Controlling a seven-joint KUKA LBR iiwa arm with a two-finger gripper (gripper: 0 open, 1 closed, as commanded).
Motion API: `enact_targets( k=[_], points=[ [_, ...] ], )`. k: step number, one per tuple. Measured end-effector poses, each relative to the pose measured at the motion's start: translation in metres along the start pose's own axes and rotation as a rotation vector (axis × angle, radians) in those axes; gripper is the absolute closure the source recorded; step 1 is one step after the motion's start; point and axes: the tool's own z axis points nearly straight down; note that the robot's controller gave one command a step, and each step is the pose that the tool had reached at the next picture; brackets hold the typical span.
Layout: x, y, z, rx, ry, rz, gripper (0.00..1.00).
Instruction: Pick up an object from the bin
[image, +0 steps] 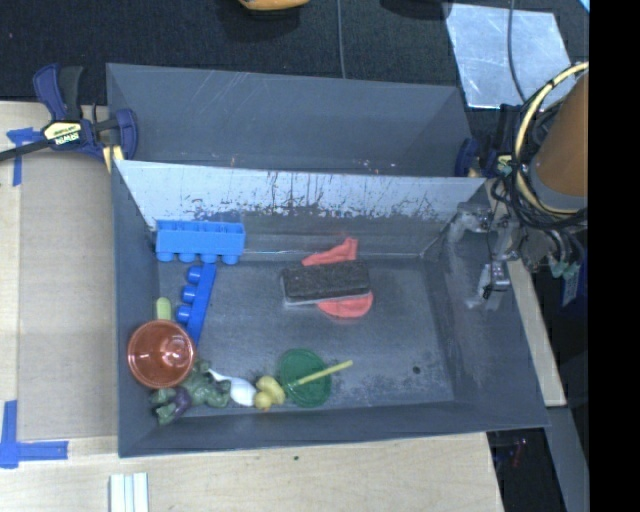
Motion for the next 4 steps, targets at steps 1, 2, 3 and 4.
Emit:
enact_targets(
  k=[1, 2, 3, 4],
  points=[
    [0.000, 0.000, 0.000, 0.000, 0.000, 0.000, 0.00],
    [0.001, 0.016, 0.031, 0.002, -0.008, 0.103, 0.00],
    [0.020, 0.064, 0.033, -0.001, 0.003, 0.106, 0.00],
    [0.015, 0.091, 0.085, 0.000, -0.008, 0.122, 0.00]
  ],
)
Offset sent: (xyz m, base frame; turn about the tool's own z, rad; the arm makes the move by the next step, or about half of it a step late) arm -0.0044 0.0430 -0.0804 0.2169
